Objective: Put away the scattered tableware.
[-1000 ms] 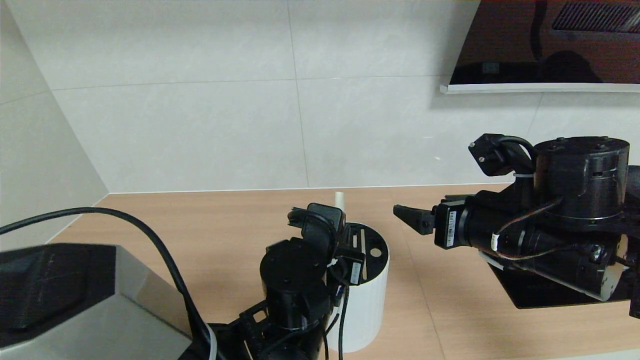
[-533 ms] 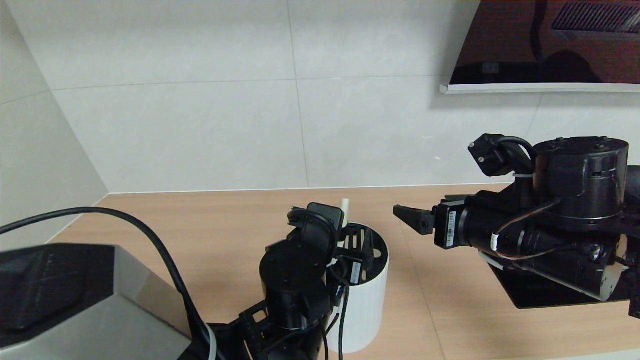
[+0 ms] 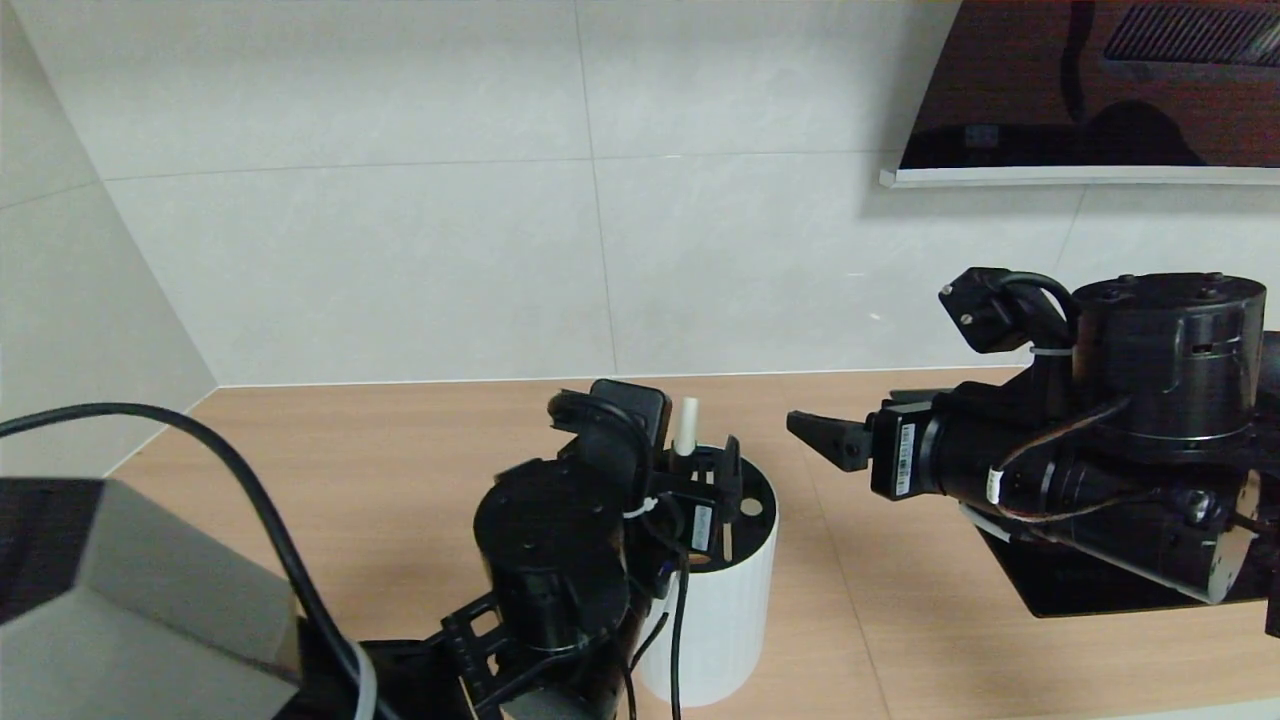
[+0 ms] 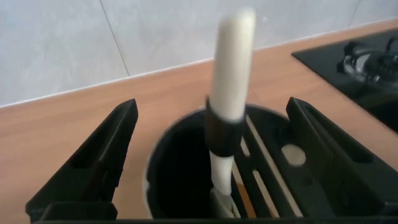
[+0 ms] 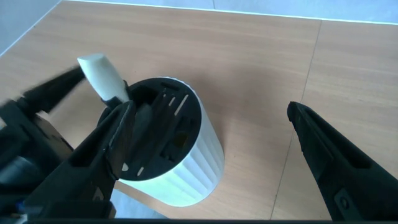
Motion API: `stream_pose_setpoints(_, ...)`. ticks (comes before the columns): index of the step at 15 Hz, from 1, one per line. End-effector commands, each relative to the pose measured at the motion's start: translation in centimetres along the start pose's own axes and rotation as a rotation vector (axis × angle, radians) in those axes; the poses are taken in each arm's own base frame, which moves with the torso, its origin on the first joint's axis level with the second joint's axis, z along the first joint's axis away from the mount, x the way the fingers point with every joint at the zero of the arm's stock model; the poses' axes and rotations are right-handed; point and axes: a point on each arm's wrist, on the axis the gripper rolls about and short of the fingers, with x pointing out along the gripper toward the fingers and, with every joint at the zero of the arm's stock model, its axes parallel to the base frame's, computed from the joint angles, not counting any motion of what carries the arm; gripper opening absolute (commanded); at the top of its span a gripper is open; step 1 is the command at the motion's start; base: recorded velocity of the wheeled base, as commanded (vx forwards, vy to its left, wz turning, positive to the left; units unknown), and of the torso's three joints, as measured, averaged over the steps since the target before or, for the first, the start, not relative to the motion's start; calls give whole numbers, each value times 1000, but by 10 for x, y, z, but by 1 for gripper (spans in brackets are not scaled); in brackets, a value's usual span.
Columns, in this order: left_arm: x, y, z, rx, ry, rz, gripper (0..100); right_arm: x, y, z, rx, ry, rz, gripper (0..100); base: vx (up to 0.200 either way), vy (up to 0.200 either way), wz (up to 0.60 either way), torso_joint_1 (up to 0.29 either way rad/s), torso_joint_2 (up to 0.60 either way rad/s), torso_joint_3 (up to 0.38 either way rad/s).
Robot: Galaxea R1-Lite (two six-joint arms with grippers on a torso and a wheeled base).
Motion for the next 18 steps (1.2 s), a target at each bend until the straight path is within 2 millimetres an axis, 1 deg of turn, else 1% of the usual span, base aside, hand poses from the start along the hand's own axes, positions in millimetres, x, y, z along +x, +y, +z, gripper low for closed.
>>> stream_pose_setpoints(1,-27,23,44,-43,-63,-40,100,-4,0,3,2,-12,4,100,0,0,0,0,0,0)
stream_pose_setpoints(3,-48,38,58,-39,-62,-100,100,-11,0,8,7,-37,2,100,0,0,0,0,0,0)
stream_pose_setpoints(4,-62,55,70,-47,-76,-110,100,-24,0,17,15,-79,10,100,0,0,0,0,0,0)
stream_pose_setpoints(5,-64,72,76,-59,-97,-68,100,-34,-1,21,19,-101,15,100,0,0,0,0,0,0)
stream_pose_setpoints(6,-63,83,82,-70,-120,-32,100,-39,-3,21,18,-106,10,100,0,0,0,0,0,0)
stream_pose_setpoints(7,-65,107,91,-92,-162,54,100,-50,-7,20,14,-122,-43,100,0,0,0,0,0,0)
stream_pose_setpoints(8,-75,121,96,-118,-187,94,100,-62,-13,17,19,-139,-97,100,0,0,0,0,0,0)
stream_pose_setpoints(9,-86,135,99,-132,-215,136,100,-76,-22,11,25,-151,-132,100,0,0,0,0,0,0)
stream_pose_setpoints(10,-101,147,101,-137,-241,174,100,-98,-31,3,29,-169,-141,100,0,0,0,0,0,0)
stream_pose_setpoints(11,-117,156,99,-141,-261,195,100,-118,-37,-2,35,-193,-142,100,0,0,0,0,0,0)
stream_pose_setpoints(12,-123,159,97,-140,-261,198,100,-123,-40,-4,37,-204,-151,100,0,0,0,0,0,0)
stream_pose_setpoints(14,-170,178,64,-77,-185,240,100,-157,-62,-21,12,-261,-271,100,0,0,0,0,0,0)
stream_pose_setpoints(15,-185,184,54,-28,-151,264,100,-169,-69,-28,13,-291,-319,100,0,0,0,0,0,0)
stream_pose_setpoints(16,-202,191,49,1,-152,293,100,-185,-74,-34,11,-338,-365,100,0,0,0,0,0,0)
stream_pose_setpoints(18,-232,198,46,25,-171,327,100,-213,-78,-43,-25,-417,-437,100,0,0,0,0,0,0)
